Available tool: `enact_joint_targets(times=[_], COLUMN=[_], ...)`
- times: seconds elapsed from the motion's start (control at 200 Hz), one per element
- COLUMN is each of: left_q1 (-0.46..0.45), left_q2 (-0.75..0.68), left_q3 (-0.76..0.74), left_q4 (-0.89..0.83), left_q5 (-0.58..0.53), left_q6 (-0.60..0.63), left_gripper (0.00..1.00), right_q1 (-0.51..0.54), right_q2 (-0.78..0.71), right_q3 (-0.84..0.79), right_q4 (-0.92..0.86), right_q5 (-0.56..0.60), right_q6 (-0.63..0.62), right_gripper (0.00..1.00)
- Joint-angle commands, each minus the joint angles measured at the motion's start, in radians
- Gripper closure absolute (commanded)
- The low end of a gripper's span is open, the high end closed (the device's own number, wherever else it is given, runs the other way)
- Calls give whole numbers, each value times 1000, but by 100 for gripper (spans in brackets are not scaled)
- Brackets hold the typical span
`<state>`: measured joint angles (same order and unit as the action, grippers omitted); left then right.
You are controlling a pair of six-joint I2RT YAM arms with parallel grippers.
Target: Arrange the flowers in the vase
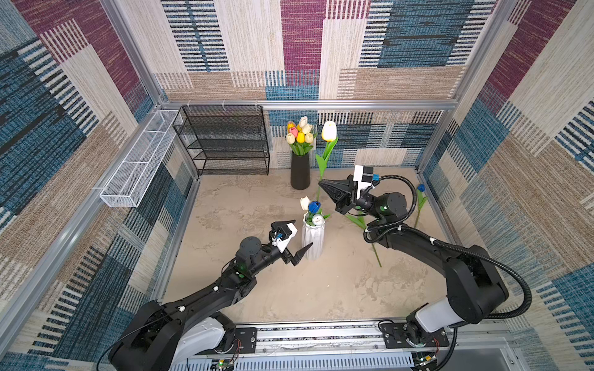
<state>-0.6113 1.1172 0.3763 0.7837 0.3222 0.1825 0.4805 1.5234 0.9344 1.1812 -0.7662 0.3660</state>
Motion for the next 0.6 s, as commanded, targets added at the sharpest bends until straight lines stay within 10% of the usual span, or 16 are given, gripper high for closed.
enact_joint_targets(times=[0.0, 0.591], left_q1=[-1, -1], left_q2=[1, -1], left_q3=[9, 33], left_q4=[41, 18], left_q5=[21, 20], left_q6=[-32, -29], left_gripper=[2, 2], right_q1=[1, 0], right_q2=[10, -35], right_q3=[-11, -20], right_q4=[1, -22], right_q5=[2, -4], right_q6=[3, 22], right_gripper=[100, 100])
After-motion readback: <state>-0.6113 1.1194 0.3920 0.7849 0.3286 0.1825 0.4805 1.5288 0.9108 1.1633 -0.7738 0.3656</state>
